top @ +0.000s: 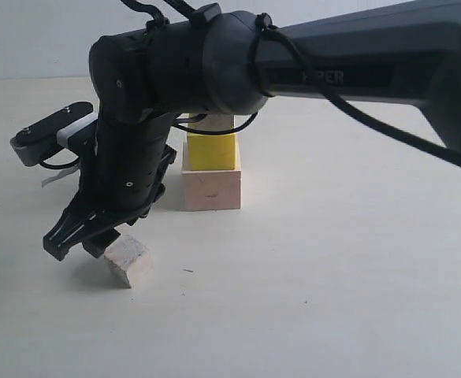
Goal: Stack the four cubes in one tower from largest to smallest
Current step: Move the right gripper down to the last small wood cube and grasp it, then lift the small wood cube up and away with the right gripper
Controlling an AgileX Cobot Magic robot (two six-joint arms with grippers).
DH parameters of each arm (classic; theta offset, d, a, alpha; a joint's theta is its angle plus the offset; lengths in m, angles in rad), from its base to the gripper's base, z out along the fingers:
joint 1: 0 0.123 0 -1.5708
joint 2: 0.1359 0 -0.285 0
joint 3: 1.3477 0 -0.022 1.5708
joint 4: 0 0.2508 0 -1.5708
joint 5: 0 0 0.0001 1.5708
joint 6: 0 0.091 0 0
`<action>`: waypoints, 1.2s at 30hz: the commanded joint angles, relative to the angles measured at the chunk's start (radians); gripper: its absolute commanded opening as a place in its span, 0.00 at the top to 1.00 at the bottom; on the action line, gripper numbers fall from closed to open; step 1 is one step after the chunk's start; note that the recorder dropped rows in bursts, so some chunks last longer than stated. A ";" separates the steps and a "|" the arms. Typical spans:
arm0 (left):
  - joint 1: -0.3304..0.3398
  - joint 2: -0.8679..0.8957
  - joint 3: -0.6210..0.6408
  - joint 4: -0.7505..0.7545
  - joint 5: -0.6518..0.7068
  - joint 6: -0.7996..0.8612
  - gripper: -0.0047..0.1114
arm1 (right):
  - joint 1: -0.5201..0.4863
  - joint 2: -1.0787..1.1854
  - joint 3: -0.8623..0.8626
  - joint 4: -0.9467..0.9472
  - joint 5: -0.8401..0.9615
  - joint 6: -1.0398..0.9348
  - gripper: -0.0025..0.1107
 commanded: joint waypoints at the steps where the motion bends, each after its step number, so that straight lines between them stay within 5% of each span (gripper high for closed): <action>1: 0.001 -0.005 0.002 0.012 -0.010 -0.005 0.96 | 0.002 0.030 -0.050 -0.013 0.043 -0.010 0.49; 36: 0.001 -0.005 0.002 0.012 -0.021 0.005 0.96 | 0.002 0.099 -0.057 -0.057 0.082 0.045 0.53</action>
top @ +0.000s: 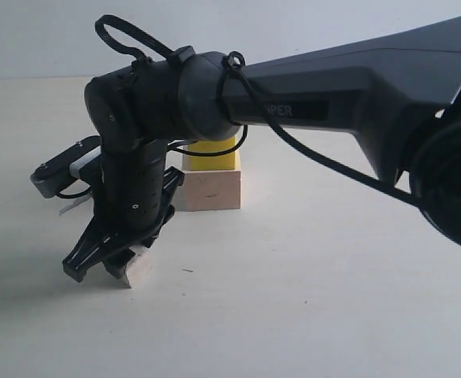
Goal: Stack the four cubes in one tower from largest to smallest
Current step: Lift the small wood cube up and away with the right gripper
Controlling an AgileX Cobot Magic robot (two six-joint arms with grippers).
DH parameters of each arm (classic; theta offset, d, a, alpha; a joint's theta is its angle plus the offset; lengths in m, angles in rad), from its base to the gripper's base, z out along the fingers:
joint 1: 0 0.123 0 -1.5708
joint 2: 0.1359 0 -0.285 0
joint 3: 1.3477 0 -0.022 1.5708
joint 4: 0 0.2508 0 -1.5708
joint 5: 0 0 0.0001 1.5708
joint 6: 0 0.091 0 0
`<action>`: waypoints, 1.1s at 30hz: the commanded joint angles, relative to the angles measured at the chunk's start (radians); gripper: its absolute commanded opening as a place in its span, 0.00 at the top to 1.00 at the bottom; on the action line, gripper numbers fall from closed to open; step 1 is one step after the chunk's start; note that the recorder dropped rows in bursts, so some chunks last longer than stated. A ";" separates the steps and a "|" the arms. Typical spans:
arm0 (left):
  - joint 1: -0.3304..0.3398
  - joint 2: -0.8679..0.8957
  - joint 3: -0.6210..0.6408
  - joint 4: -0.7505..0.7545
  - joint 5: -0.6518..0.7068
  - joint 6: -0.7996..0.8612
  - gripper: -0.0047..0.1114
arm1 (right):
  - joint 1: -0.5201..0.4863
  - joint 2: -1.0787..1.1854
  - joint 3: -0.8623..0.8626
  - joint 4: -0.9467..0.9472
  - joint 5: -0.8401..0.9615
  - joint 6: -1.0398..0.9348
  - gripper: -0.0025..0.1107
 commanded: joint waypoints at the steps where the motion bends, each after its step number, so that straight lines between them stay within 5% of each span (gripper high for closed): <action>1: 0.001 -0.005 0.002 0.012 -0.016 0.001 0.96 | 0.002 -0.004 -0.010 -0.012 0.006 0.009 0.54; 11: 0.001 -0.005 0.002 0.012 -0.016 0.001 0.96 | 0.002 -0.027 -0.010 -0.034 0.078 0.055 0.98; 18: 0.001 -0.005 0.002 0.012 -0.017 0.001 0.96 | 0.002 -0.164 -0.150 -0.051 0.214 0.165 0.98; 27: 0.001 -0.005 0.002 0.013 -0.019 0.001 0.96 | -0.002 -0.345 -0.273 -0.333 0.248 0.371 0.98; 33: 0.001 -0.005 0.002 0.004 -0.019 0.001 0.96 | -0.099 -0.402 -0.277 -0.324 0.248 0.408 0.98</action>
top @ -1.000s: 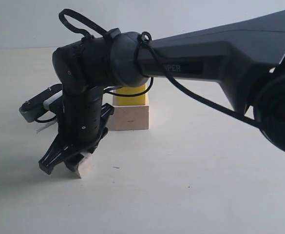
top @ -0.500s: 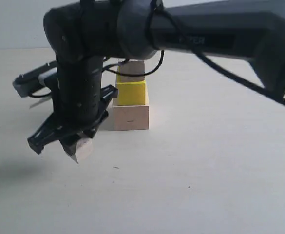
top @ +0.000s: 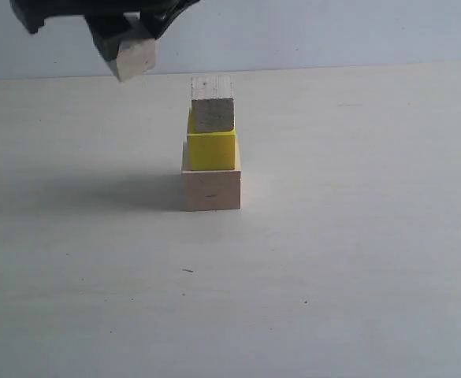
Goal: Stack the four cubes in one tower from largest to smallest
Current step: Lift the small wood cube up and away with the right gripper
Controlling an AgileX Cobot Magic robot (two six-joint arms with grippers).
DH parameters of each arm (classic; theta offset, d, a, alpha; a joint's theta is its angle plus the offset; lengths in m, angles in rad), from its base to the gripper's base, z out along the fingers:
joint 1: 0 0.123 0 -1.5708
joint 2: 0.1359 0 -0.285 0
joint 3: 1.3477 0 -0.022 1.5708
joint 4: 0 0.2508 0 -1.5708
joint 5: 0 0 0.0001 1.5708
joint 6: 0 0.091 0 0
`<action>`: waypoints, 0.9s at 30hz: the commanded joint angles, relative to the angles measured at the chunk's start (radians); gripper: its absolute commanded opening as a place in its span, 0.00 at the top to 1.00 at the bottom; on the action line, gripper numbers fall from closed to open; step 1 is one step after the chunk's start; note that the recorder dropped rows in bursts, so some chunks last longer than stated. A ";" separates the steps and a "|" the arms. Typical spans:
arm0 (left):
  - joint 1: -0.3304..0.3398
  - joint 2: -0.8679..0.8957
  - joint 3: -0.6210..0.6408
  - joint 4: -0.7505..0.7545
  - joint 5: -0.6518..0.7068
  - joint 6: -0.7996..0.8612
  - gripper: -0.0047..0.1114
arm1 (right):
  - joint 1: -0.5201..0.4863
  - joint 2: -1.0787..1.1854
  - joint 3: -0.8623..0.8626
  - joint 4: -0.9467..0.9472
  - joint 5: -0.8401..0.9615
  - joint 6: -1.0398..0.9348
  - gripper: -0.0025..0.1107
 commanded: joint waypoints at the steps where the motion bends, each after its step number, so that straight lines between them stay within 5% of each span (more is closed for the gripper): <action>1: 0.001 -0.005 0.002 -0.002 -0.012 0.001 0.96 | -0.102 -0.039 -0.007 0.000 0.002 0.053 0.98; 8: 0.001 -0.005 0.002 -0.010 -0.012 0.001 0.96 | -0.257 -0.045 -0.007 0.163 0.002 0.067 0.98; 15: 0.001 -0.005 0.002 -0.017 -0.012 0.001 0.96 | -0.284 -0.043 -0.007 0.224 0.002 0.054 0.98; 27: 0.001 -0.005 0.002 -0.018 -0.010 0.003 0.96 | -0.284 -0.023 -0.007 0.280 0.002 -0.397 0.98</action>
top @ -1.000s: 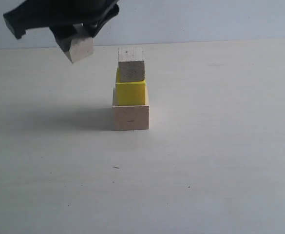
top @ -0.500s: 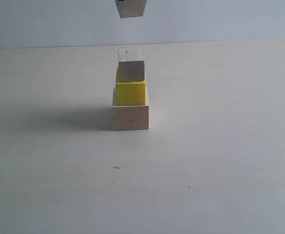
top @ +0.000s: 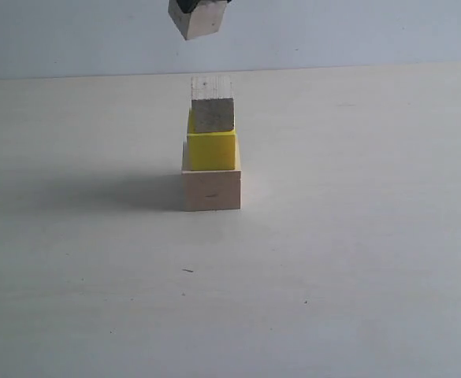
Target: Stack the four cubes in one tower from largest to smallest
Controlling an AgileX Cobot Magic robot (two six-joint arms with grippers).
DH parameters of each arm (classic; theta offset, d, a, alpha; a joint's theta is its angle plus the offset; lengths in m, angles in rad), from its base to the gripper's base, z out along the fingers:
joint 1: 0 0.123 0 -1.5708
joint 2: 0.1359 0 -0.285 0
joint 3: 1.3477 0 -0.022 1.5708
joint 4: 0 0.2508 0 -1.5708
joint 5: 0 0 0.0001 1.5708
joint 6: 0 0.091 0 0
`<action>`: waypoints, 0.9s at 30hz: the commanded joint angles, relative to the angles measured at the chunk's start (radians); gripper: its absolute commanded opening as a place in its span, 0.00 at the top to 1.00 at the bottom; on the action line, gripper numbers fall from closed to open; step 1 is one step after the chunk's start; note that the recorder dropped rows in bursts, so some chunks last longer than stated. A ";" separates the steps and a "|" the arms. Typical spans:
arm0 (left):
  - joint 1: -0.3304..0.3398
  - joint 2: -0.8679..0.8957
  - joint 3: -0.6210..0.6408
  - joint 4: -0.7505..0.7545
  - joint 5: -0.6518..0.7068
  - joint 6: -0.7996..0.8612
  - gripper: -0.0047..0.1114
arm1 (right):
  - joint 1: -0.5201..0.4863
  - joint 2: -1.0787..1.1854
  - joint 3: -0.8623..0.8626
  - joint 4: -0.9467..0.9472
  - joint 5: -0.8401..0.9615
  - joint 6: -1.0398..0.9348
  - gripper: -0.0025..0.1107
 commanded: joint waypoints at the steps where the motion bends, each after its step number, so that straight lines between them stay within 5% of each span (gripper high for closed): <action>1: 0.001 -0.005 0.002 -0.005 -0.010 0.003 0.96 | -0.006 -0.001 -0.007 -0.001 -0.005 -0.184 0.98; 9: 0.001 -0.005 0.002 -0.005 -0.010 0.006 0.96 | -0.008 -0.001 -0.007 -0.137 -0.005 -0.303 0.98; 21: 0.001 -0.005 0.002 -0.005 -0.010 0.021 0.96 | -0.025 -0.096 -0.002 -0.213 -0.148 0.050 0.98; 27: 0.001 -0.005 0.002 -0.005 -0.016 0.023 0.96 | -0.025 -0.164 0.214 -0.394 -0.253 0.272 0.98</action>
